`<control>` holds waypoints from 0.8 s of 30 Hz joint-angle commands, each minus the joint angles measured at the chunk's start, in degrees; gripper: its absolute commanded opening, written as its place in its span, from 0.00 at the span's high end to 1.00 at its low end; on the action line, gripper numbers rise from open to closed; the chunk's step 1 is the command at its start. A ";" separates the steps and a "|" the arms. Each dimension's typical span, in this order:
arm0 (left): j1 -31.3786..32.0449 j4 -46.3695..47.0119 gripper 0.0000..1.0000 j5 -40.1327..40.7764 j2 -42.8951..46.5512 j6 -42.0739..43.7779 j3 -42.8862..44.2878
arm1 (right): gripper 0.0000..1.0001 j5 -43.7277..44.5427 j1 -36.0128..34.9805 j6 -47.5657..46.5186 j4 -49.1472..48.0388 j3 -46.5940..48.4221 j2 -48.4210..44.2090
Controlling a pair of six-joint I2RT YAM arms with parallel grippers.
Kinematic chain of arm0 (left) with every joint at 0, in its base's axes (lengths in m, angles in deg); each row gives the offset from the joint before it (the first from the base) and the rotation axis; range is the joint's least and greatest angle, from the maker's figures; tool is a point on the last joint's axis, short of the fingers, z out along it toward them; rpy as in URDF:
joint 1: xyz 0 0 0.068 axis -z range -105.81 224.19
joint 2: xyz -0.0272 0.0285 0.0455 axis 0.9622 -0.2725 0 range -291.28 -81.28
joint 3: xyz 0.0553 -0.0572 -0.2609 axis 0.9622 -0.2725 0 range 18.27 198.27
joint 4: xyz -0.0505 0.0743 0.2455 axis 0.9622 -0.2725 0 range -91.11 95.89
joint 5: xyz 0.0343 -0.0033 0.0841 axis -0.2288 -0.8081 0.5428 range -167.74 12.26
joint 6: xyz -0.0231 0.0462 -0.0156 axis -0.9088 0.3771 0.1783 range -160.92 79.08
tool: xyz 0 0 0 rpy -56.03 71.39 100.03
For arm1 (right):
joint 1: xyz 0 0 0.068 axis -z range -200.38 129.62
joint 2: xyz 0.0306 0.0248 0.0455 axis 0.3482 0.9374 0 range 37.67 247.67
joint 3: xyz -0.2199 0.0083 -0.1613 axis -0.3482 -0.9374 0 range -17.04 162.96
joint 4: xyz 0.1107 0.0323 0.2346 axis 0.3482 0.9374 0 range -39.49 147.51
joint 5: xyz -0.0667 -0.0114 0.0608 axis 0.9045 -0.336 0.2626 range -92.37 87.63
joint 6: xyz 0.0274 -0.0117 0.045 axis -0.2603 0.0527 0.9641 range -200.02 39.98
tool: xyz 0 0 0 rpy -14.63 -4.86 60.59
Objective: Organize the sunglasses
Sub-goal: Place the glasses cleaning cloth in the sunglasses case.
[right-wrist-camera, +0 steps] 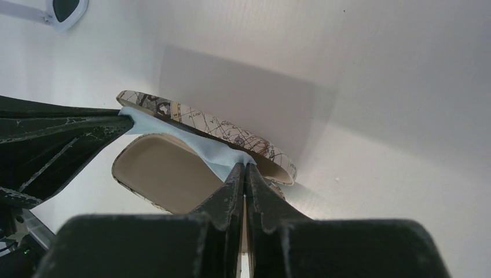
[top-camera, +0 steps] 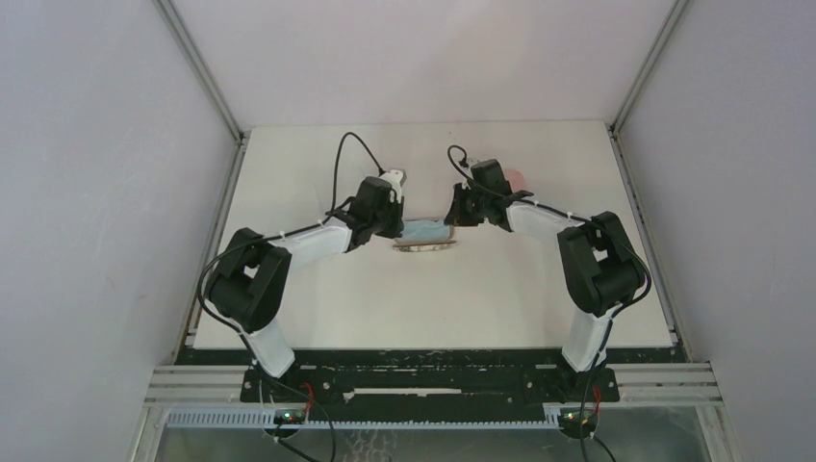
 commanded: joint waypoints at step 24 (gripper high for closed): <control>-1.27 0.77 0.90 0.94 -1.83 0.79 2.54 | 0.95 -1.77 1.10 0.41 -3.00 3.61 1.78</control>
